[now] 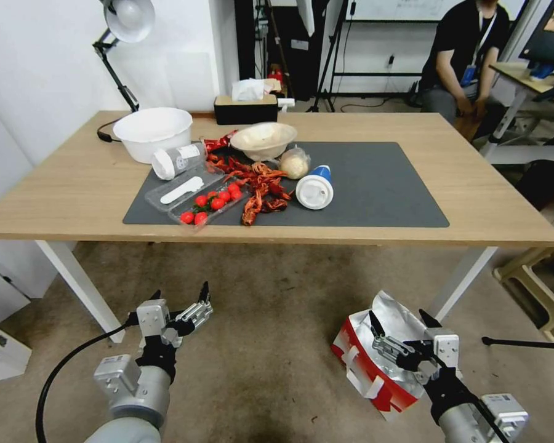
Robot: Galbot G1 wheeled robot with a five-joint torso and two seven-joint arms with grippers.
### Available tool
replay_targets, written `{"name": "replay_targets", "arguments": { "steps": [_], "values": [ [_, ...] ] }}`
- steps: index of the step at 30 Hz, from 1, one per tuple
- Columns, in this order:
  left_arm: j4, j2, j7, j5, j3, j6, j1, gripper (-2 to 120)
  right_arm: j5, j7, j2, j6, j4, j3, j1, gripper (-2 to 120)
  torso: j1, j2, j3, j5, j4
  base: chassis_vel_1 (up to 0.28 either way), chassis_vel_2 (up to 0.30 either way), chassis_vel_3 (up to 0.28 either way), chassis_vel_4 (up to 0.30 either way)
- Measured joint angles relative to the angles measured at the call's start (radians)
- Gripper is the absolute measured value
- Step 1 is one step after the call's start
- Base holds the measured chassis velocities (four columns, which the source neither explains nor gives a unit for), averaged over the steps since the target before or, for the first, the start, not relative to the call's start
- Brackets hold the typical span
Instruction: Pick up the food delivery bag from the floor and place it on the table.
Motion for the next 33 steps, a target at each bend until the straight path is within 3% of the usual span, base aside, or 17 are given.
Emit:
{"name": "replay_targets", "arguments": {
  "steps": [14, 33],
  "values": [
    [0.001, 0.000, 0.005, 0.001, -0.001, 0.000, -0.001, 100, 0.003, -0.001, -0.003, -0.004, -0.001, 0.001, -0.002, 100, -0.022, -0.051, -0.029, 0.0000, 0.0001, 0.000, 0.000, 0.000, 0.000],
    [0.005, -0.003, 0.012, 0.024, -0.002, 0.001, -0.001, 100, -0.003, -0.028, -0.009, -0.006, 0.001, 0.020, -0.008, 100, -0.079, -0.190, -0.112, 0.0000, 0.0000, 0.000, 0.000, 0.000, 0.000]
  ]
}}
